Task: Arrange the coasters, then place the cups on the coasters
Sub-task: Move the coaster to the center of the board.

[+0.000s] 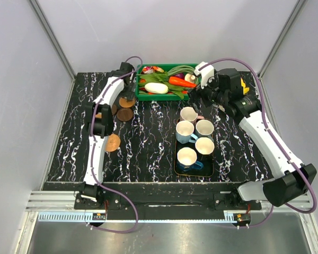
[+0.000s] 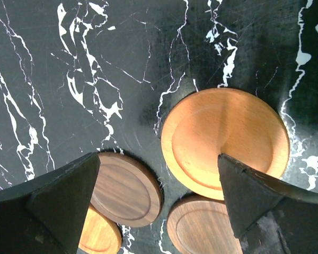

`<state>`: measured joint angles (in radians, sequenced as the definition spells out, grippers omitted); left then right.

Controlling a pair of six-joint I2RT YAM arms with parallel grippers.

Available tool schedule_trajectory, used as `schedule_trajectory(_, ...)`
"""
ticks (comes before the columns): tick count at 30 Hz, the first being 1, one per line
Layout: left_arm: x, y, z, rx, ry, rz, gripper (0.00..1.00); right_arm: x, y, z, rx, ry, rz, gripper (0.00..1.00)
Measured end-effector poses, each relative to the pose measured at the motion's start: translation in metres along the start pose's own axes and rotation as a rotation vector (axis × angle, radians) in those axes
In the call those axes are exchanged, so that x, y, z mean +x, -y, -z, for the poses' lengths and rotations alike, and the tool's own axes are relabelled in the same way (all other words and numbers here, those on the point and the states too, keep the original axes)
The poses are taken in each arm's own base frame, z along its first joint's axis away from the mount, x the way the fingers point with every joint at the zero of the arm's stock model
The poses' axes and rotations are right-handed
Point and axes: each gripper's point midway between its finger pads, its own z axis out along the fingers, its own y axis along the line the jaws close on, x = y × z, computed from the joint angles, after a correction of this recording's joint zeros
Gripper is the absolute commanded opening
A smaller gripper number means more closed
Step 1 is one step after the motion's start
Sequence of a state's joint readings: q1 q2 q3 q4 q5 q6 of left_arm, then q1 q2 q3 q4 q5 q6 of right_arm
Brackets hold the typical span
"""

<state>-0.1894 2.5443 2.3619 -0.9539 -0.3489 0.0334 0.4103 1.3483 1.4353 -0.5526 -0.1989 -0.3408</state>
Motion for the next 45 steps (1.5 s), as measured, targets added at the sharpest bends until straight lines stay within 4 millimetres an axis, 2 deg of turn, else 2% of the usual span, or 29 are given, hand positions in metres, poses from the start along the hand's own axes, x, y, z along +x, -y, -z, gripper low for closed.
schedule_trajectory(8,0.006,0.003,0.001,0.017,0.004,-0.017,0.99,0.005,-0.001,0.002,-0.002,-0.019,-0.003,1.00)
schedule_trajectory(15,0.034,0.008,0.016,0.077,-0.033,-0.048,0.99,0.005,-0.001,0.002,0.000,-0.019,-0.003,1.00)
schedule_trajectory(22,0.063,0.026,0.032,0.175,-0.074,-0.117,0.99,0.003,-0.001,0.003,0.001,-0.015,-0.002,1.00)
schedule_trajectory(30,0.078,0.054,0.048,0.256,-0.067,-0.220,0.99,-0.001,-0.002,0.014,0.008,0.010,0.003,1.00)
schedule_trajectory(37,0.097,0.079,0.064,0.339,-0.074,-0.319,0.99,0.002,-0.002,0.013,0.006,0.005,0.005,1.00)
schedule_trajectory(41,0.107,0.084,0.073,0.369,-0.083,-0.371,0.99,0.004,-0.003,0.013,0.005,0.001,0.005,1.00)
schedule_trajectory(45,0.100,0.080,0.089,0.390,-0.038,-0.376,0.99,0.004,-0.003,0.012,0.005,0.001,0.008,1.00)
